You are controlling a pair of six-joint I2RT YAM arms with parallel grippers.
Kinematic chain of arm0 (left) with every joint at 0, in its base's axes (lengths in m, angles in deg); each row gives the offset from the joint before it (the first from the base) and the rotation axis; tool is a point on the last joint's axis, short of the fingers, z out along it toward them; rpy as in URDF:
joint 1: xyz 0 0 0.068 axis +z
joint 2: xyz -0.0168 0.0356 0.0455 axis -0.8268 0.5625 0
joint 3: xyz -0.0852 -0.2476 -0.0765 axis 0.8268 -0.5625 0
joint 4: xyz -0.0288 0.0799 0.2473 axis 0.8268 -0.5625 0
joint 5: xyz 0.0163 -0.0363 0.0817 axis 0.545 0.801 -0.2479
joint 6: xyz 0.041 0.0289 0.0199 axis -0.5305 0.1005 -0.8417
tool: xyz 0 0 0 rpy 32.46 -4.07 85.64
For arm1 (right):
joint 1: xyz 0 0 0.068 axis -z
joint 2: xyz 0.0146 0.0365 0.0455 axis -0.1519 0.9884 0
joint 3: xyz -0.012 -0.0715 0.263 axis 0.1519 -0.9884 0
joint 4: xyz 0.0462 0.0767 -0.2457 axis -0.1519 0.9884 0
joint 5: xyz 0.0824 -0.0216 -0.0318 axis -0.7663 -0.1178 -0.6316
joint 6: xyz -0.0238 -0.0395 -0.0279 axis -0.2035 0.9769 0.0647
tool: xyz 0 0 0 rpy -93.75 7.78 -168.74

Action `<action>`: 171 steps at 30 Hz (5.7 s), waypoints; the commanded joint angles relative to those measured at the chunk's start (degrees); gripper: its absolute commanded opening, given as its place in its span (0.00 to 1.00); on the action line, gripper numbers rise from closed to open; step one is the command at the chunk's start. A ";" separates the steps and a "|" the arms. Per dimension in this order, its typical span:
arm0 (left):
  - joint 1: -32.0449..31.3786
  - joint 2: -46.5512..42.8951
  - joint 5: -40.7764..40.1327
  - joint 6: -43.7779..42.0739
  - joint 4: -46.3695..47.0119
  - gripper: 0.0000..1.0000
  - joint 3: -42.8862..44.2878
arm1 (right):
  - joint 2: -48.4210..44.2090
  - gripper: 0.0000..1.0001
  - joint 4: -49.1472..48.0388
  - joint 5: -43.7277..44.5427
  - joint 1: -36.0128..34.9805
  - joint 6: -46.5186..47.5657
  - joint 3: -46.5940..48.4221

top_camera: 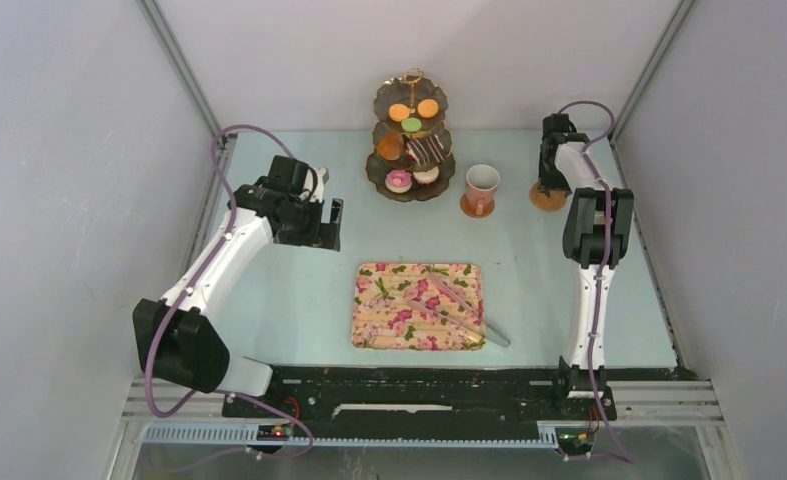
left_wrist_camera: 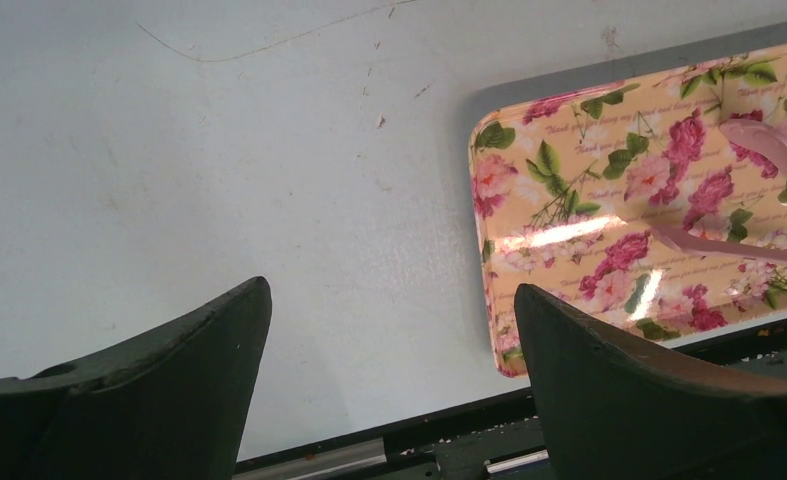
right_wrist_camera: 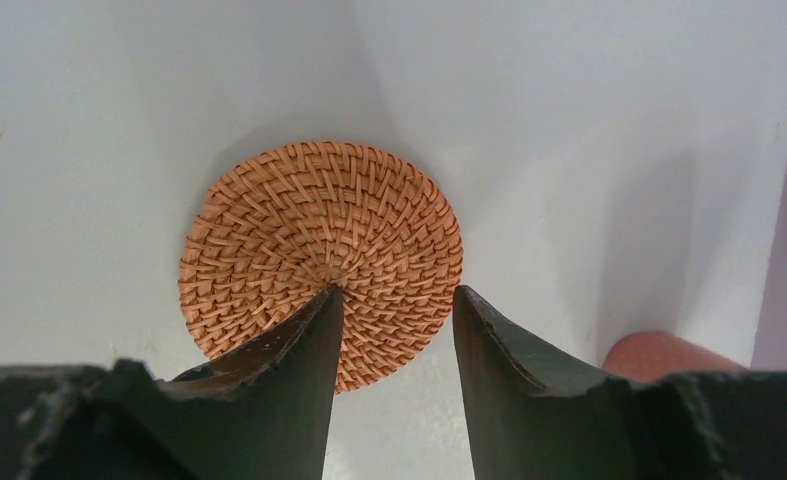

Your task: Serve the afternoon tea

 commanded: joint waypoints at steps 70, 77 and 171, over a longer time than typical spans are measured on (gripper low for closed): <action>-0.80 -5.59 4.94 -2.11 5.67 0.98 -3.75 | -59.23 0.70 -22.90 -27.47 21.09 0.10 -54.46; -0.62 -6.00 3.79 -2.66 5.55 0.98 -3.93 | -52.27 0.64 -21.02 -28.71 25.02 4.12 -54.51; -0.54 -4.63 0.02 -3.04 1.70 0.98 -0.53 | -32.01 0.00 -28.64 -15.16 -7.11 -1.24 -40.13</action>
